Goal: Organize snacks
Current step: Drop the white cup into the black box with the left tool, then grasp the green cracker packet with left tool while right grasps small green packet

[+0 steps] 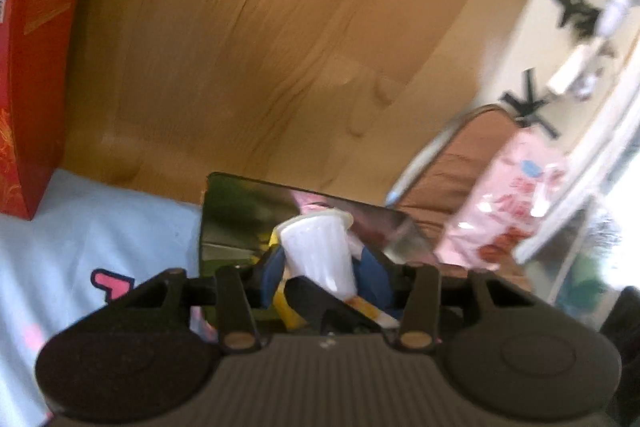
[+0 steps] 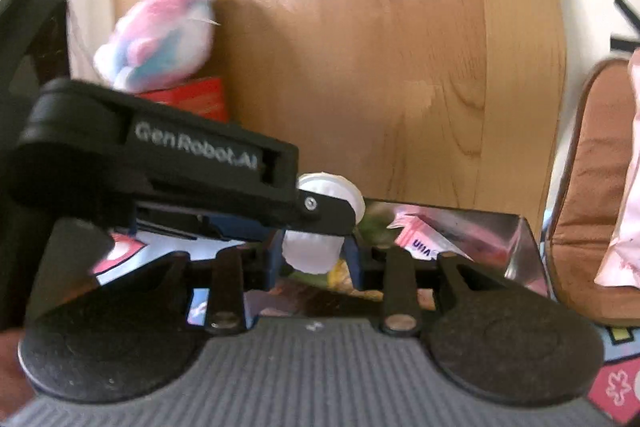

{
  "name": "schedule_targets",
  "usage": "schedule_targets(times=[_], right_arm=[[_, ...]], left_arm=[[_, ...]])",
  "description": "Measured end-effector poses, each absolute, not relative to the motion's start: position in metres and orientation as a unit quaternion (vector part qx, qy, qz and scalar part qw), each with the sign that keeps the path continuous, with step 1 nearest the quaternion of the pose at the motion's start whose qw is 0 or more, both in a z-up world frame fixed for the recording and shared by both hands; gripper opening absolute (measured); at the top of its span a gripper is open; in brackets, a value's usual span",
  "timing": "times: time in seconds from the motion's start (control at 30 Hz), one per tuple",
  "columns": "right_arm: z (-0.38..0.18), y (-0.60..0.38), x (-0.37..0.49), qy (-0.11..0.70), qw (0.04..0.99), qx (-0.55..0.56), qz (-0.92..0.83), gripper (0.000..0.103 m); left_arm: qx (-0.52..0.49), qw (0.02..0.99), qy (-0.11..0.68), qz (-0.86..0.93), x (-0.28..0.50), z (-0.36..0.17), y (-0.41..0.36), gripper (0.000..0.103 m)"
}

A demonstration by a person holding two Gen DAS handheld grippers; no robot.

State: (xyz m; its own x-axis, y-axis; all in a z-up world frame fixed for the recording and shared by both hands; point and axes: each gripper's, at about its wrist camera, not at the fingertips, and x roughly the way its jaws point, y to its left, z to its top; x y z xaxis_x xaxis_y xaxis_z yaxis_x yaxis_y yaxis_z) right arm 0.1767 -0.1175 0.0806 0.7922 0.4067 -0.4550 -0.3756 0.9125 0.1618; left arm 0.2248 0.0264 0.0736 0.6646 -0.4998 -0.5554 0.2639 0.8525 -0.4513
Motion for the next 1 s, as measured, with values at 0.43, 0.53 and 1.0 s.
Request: schedule_targets(times=[0.43,0.53,1.0], right_arm=[[0.079,-0.181,0.124,0.283,0.927,0.132,0.207,0.039],[0.07,-0.195,0.093,0.315,0.909,0.162,0.219,0.041],[0.046,-0.219,0.004,0.374,0.897,0.125,0.202,0.052]], left_arm=[[-0.197,0.891,0.354,-0.204,0.139,0.053,0.085,0.051],[-0.213,0.878,0.386,-0.188,0.126,0.032,0.093,0.051],[-0.203,0.832,0.427,-0.29,0.078,0.019,0.022,0.051]])
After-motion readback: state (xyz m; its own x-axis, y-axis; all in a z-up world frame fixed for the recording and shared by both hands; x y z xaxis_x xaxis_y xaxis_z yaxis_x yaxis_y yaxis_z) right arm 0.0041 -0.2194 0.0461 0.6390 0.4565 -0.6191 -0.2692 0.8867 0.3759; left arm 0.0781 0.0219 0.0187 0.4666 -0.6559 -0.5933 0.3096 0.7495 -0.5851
